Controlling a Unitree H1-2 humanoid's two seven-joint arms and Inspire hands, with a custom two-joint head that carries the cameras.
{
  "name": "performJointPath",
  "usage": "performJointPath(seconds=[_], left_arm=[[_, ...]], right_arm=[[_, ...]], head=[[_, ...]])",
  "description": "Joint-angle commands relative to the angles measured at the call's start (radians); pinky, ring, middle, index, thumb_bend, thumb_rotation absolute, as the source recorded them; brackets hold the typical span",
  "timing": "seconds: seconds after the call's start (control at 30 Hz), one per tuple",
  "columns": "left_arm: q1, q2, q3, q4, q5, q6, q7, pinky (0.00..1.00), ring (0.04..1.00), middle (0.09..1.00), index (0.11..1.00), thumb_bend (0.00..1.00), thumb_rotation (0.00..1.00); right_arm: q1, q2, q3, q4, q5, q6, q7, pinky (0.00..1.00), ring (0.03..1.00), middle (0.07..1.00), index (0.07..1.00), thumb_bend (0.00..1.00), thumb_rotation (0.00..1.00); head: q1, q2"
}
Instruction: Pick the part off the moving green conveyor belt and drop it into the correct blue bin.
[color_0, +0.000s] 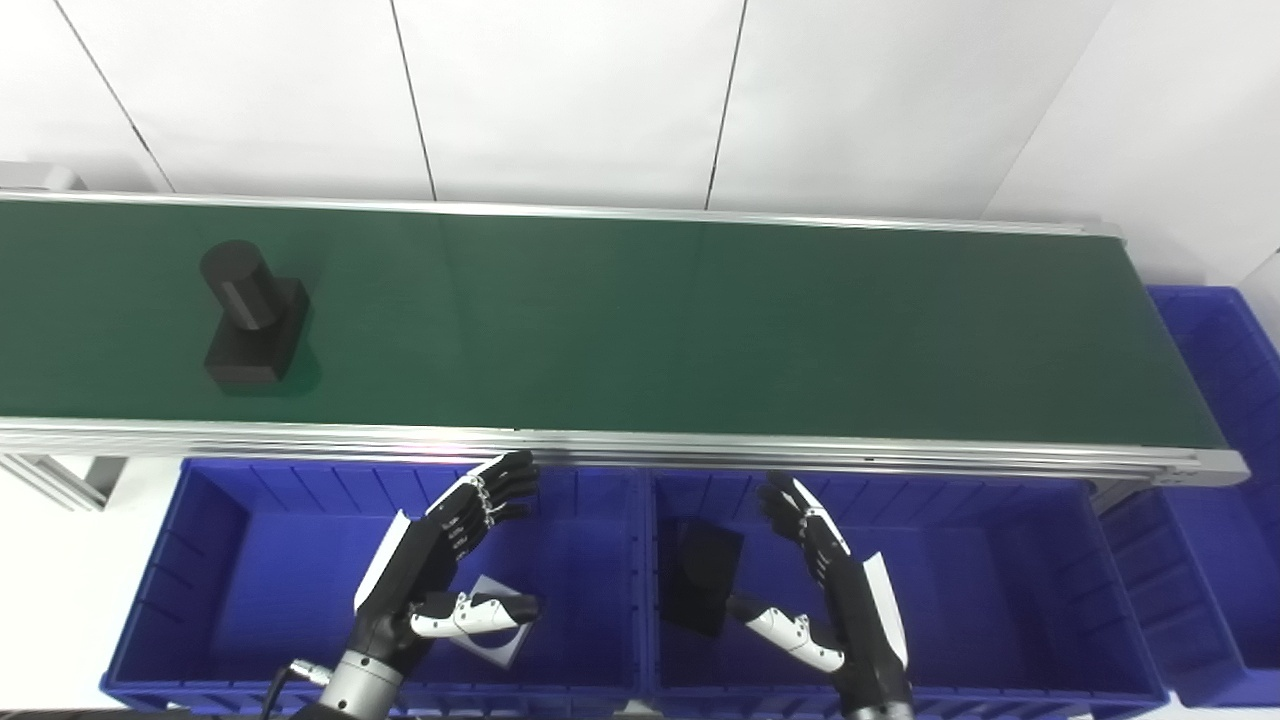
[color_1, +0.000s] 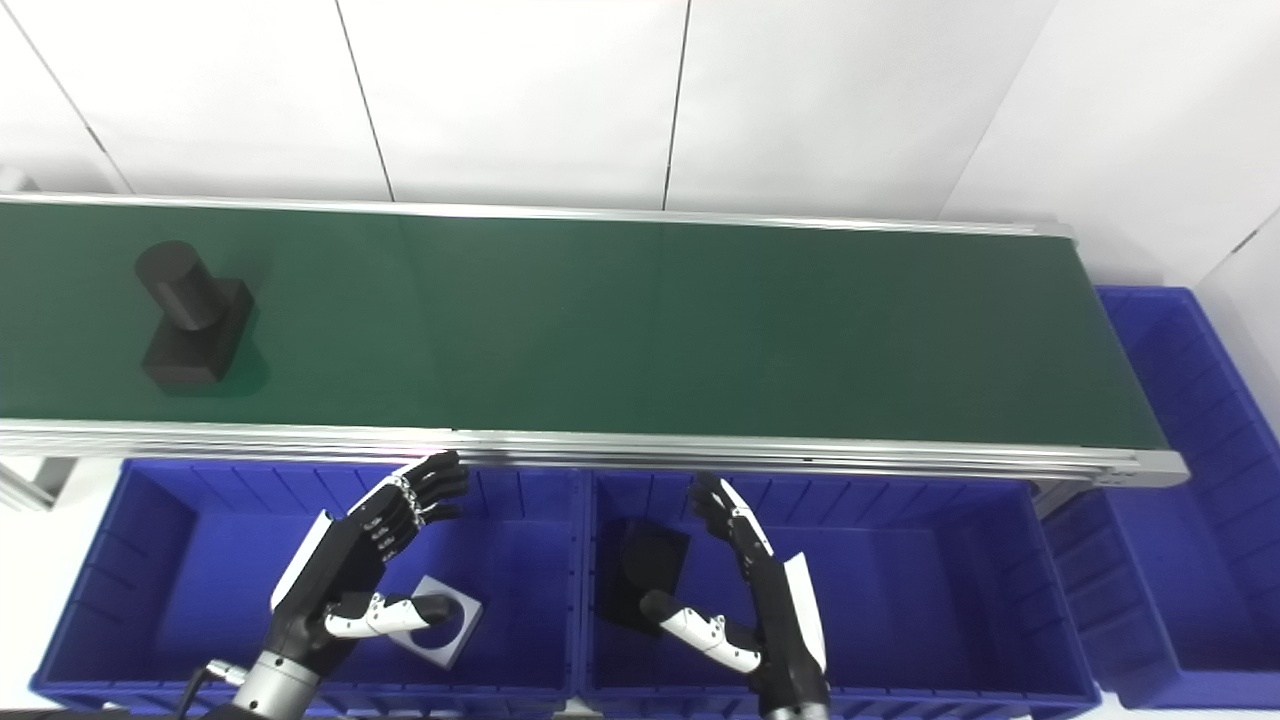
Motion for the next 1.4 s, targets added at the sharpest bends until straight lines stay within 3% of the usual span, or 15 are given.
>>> performJointPath(seconds=[0.0, 1.37], left_arm=[[-0.008, 0.0, 0.005, -0.027, -0.011, -0.036, -0.004, 0.79, 0.833, 0.841, 0.838, 0.96, 0.34], [-0.011, -0.004, 0.006, -0.033, -0.009, -0.036, -0.01, 0.78, 0.827, 0.834, 0.835, 0.96, 0.34]], right_arm=[[-0.007, 0.003, -0.002, -0.03, -0.001, -0.051, -0.006, 0.84, 0.849, 0.858, 0.896, 0.84, 0.6], [-0.004, 0.006, -0.011, -0.032, 0.013, -0.052, 0.004, 0.85, 0.858, 0.862, 0.901, 0.85, 0.6]], head=[[0.0, 0.001], [-0.006, 0.004]])
